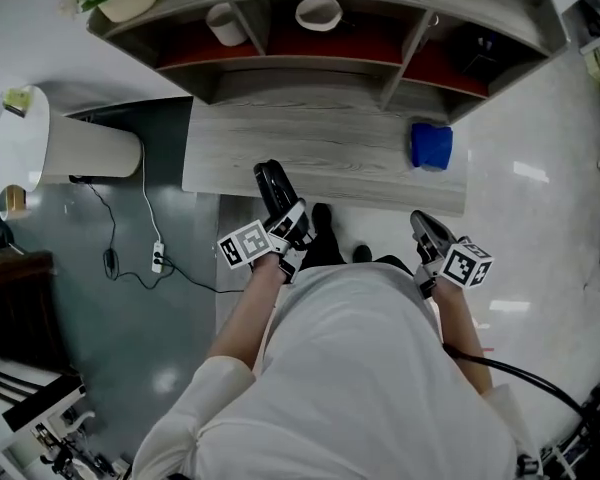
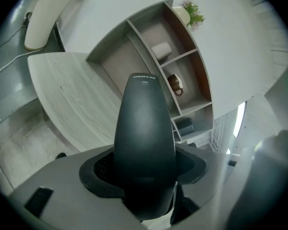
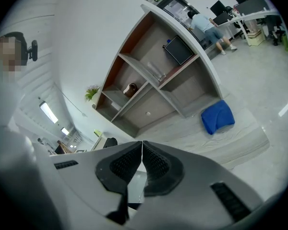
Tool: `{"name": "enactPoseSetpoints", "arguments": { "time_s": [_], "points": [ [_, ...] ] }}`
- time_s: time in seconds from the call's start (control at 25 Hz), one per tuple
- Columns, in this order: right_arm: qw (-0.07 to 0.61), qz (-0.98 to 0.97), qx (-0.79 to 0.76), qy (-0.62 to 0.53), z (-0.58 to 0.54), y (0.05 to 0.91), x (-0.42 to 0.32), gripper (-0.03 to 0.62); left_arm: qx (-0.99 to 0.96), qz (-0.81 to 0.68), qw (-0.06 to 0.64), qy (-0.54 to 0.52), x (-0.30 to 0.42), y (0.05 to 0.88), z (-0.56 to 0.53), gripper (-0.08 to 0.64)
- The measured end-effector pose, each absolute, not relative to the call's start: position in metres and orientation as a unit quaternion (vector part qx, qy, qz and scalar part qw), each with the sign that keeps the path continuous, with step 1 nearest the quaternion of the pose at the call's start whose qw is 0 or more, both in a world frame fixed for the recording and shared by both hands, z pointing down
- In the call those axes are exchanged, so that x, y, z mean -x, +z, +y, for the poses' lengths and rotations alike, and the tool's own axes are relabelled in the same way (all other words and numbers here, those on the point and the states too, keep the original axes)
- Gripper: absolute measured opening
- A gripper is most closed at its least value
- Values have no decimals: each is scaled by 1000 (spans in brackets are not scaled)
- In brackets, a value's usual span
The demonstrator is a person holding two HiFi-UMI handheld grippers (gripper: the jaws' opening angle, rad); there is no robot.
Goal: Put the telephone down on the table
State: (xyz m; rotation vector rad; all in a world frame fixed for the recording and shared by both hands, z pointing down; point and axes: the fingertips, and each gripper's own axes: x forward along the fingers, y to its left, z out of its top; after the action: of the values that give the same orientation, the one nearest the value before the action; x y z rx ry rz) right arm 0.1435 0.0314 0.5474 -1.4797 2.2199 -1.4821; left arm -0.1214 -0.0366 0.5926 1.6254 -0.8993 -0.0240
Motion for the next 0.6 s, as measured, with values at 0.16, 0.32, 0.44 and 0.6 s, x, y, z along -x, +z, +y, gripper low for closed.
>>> {"name": "enactPoseSetpoints", "arguments": {
  "time_s": [0.16, 0.32, 0.44, 0.6],
  "points": [
    [59, 710, 515, -476, 16, 545, -139, 18, -721, -363, 589, 39, 119, 609, -70, 296],
    [69, 691, 544, -471, 4, 545, -134, 18, -734, -341, 582, 75, 108, 629, -101, 296],
    [77, 677, 560, -470, -2, 544, -128, 18, -745, -329, 570, 107, 100, 645, -121, 296],
    [78, 666, 573, -472, -8, 544, -122, 18, -764, -318, 538, 163, 95, 665, -141, 296]
  ]
}}
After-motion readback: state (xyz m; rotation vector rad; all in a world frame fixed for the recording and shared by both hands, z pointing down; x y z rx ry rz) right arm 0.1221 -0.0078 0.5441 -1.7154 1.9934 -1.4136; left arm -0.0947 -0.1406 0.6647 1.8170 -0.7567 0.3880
